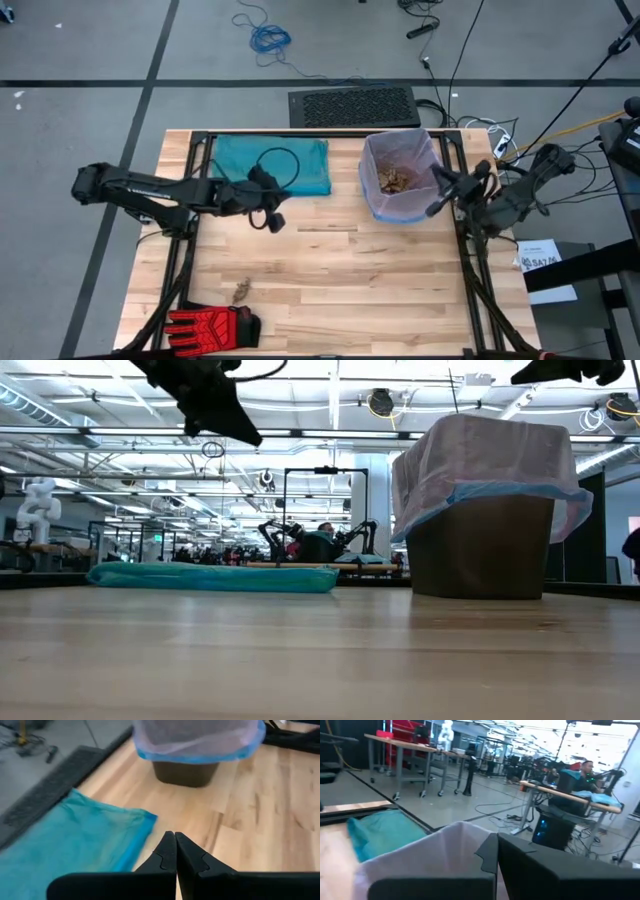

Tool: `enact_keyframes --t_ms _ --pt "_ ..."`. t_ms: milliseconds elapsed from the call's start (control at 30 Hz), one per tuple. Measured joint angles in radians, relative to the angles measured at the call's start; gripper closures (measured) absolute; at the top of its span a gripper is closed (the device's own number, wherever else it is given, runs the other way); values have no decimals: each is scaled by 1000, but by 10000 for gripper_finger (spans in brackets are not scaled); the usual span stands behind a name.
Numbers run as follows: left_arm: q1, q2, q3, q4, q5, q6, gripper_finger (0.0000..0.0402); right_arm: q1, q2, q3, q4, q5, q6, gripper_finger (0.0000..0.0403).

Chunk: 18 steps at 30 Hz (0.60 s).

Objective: Place trash/remove bag and relplace
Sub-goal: Move the trash bin to the right

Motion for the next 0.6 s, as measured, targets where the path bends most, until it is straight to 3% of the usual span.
enact_keyframes --t_ms 167,400,600 --pt "-12 -23 0 -54 -69 -9 401 -77 -76 0 3 3 -74 403" --pt "-13 -23 0 -123 -81 -53 401 -239 -148 0 -18 3 -162 403" --pt "-32 -23 0 -163 -133 -78 401 -294 -192 0 -153 1 -83 403"
